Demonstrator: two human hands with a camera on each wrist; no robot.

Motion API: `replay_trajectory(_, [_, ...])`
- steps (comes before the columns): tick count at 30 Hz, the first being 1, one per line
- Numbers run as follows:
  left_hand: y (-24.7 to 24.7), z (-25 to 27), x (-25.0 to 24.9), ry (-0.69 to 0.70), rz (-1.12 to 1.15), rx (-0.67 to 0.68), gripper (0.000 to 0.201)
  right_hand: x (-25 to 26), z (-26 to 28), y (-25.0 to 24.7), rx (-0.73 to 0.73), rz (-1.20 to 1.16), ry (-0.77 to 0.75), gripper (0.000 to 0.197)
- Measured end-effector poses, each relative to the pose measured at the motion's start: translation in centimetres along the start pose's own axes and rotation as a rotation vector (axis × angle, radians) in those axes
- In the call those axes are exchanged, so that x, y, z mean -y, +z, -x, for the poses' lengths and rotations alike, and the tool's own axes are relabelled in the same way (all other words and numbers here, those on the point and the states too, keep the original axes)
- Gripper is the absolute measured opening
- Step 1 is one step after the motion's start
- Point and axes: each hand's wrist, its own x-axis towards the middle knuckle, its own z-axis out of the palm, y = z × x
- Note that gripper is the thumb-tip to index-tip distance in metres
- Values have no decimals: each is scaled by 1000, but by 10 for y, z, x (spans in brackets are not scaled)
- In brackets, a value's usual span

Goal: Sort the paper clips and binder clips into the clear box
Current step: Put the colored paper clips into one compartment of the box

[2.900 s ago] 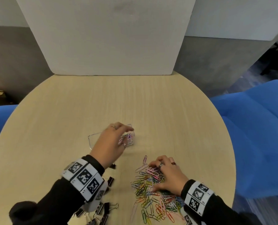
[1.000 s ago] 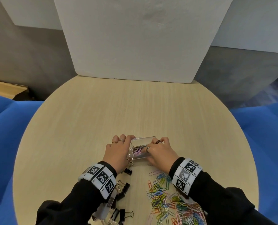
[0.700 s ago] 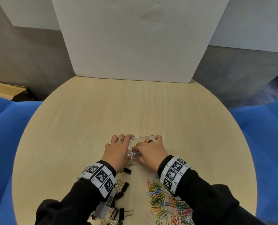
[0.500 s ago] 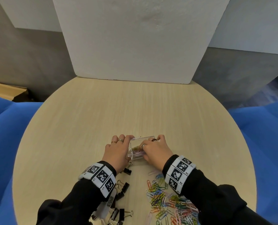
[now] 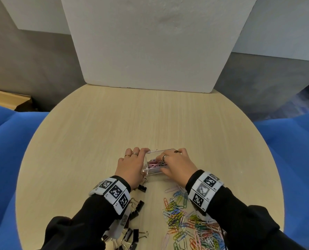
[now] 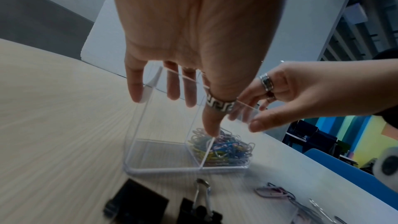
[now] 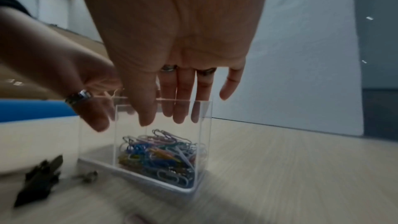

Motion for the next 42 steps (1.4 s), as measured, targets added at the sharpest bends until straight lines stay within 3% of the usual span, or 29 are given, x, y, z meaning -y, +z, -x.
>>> replay_trajectory(3, [-1,-2,-1,-6,-8,-4,73,1,1,6,27,168,-48,38])
replay_trajectory(5, [-2,-4,-1,-5,-13,1,73,0,0,8,95,143,-41,36])
replay_trajectory(8, [-2,-5,-2,-3,-13,-8,73,-4,3,-3,87,-129,12,30])
replay_trajectory(11, [-4,-7,-3,-15,4,-18,73,-18,15,-21,-91,-444,70,26])
replay_trajectory(14, [-12,-2,-6,-40,11,18,78,-36,32,-36,-163,-526,114,25])
replay_trajectory(17, [-26,9,-12,7,37,-132,77,-56,54,-43,-33,-495,173,24])
replay_trajectory(20, [-30,25,-27,252,19,-368,60,-69,84,-37,194,-459,190,20])
replay_trajectory(21, [-29,33,-34,341,65,-356,53,-72,94,-32,270,-463,195,17])
replay_trajectory(23, [-20,53,-50,411,182,-108,39,-76,116,-18,458,-519,239,12])
replay_trajectory(26, [10,80,-62,425,162,390,27,-83,146,4,784,-603,346,27])
replay_trajectory(28, [32,91,-65,466,79,590,25,-86,162,20,983,-656,406,34])
replay_trajectory(30, [50,98,-67,474,-8,705,27,-85,172,35,1058,-576,390,35])
replay_trajectory(34, [67,98,-74,396,-5,684,28,-75,174,52,946,-681,415,25])
replay_trajectory(38, [63,81,-77,342,33,504,25,-71,161,47,598,-847,436,18])
replay_trajectory(40, [62,79,-80,397,-21,400,26,-76,160,41,432,-862,437,17])
replay_trajectory(42, [61,87,-87,530,-64,270,24,-86,165,35,285,-731,415,15])
